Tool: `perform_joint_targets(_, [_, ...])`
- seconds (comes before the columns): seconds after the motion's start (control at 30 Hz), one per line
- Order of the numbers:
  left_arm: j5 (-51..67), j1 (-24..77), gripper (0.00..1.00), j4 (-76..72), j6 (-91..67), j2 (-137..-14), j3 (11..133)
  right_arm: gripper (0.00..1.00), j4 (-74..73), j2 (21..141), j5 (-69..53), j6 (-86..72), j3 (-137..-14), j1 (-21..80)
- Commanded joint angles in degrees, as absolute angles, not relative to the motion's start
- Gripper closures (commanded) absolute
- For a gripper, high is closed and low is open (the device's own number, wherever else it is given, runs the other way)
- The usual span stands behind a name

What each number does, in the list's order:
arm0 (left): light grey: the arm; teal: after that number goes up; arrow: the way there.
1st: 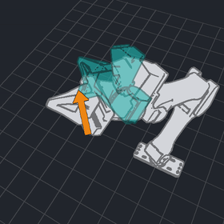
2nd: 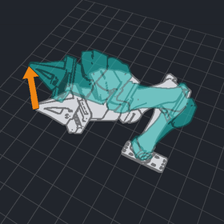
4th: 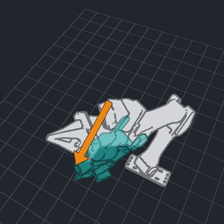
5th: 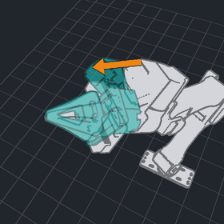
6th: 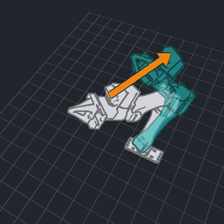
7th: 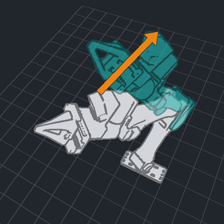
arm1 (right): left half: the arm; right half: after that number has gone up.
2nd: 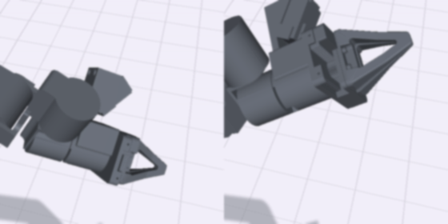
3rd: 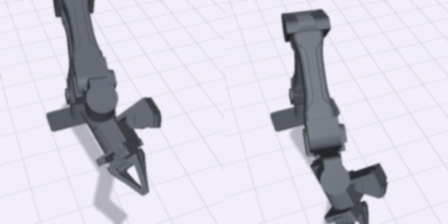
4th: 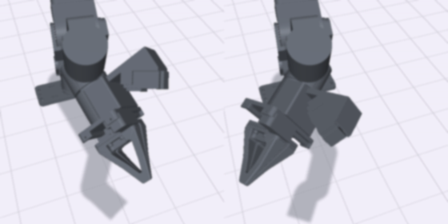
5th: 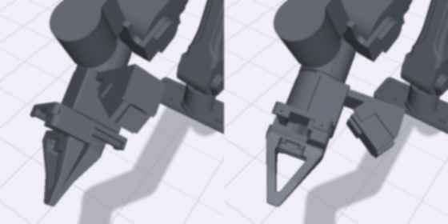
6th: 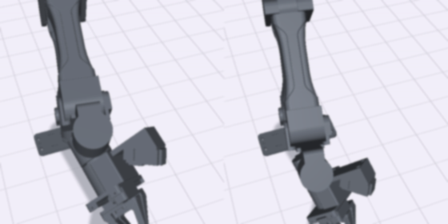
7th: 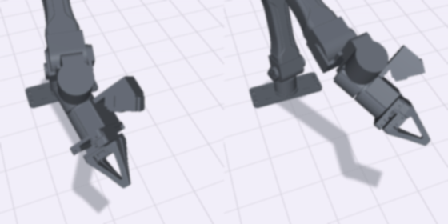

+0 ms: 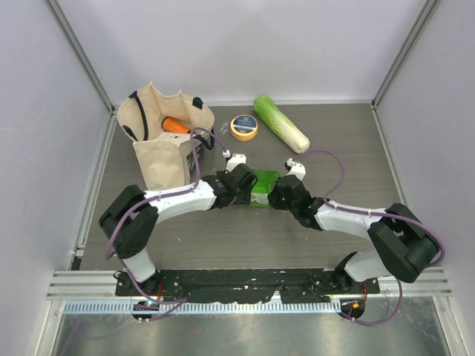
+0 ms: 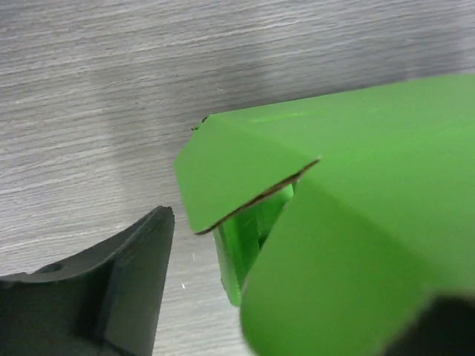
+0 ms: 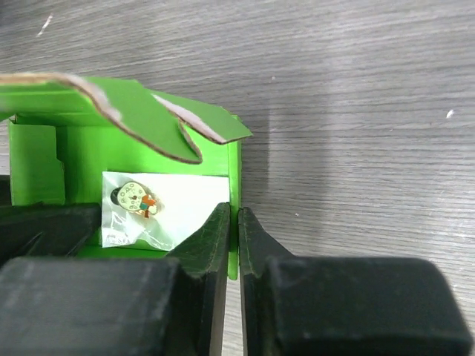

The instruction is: Fold the paper box

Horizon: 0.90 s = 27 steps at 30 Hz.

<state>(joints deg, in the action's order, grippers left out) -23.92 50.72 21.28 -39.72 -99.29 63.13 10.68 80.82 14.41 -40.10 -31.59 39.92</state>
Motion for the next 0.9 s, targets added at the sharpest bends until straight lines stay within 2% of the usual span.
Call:
perform_joint_targets(0.0, [-20.1, 50.5, 0.29, 19.4, -38.4, -91.2, 61.2, 0.83, 9.9, 76.0, 13.5, -35.3, -31.8, 40.2])
perform_joint_targets(0.13, [-16.7, 49.0, 0.23, 19.7, -37.4, -88.8, 60.0, 0.77, 6.8, 75.8, 12.6, -33.0, -33.3, 40.1])
perform_joint_targets(0.3, [-12.9, 47.6, 0.22, 18.6, -38.8, -86.5, 56.2, 0.68, 4.1, 74.9, 9.8, -32.6, -33.7, 40.1])
perform_joint_targets(0.33, [-13.0, 47.6, 0.23, 18.2, -39.5, -84.4, 55.0, 0.66, 4.2, 74.2, 9.3, -32.8, -32.5, 40.2])
perform_joint_targets(0.37, [-13.4, 47.7, 0.23, 17.2, -40.9, -82.8, 52.0, 0.59, 4.3, 73.5, 9.4, -32.8, -32.1, 40.2])
perform_joint_targets(0.47, [-16.3, 47.6, 0.31, 14.6, -43.7, -76.6, 46.4, 0.53, 4.7, 72.2, 10.3, -32.6, -31.1, 40.1])
perform_joint_targets(0.5, [-18.2, 47.7, 0.36, 13.6, -45.7, -75.0, 45.1, 0.53, 4.8, 72.9, 9.6, -32.4, -31.3, 40.0])
perform_joint_targets(0.57, [-19.2, 47.6, 0.35, 11.9, -46.7, -70.7, 41.7, 0.52, 6.8, 73.7, 8.8, -32.8, -31.4, 39.9])
perform_joint_targets(0.7, [-19.9, 46.2, 0.19, 10.5, -47.4, -68.2, 40.7, 0.52, 8.9, 76.8, 9.4, -33.3, -32.5, 39.8])
perform_joint_targets(0.73, [-18.4, 45.5, 0.19, 10.8, -48.0, -68.6, 40.9, 0.52, 9.1, 78.2, 10.0, -32.9, -33.2, 39.8])
perform_joint_targets(0.77, [-17.4, 44.7, 0.19, 11.2, -48.6, -69.3, 41.7, 0.53, 8.7, 78.8, 10.8, -32.7, -33.5, 39.8])
perform_joint_targets(0.87, [-15.9, 43.3, 0.28, 11.4, -49.5, -72.2, 43.6, 0.55, 9.0, 80.7, 12.0, -31.7, -34.1, 39.9])
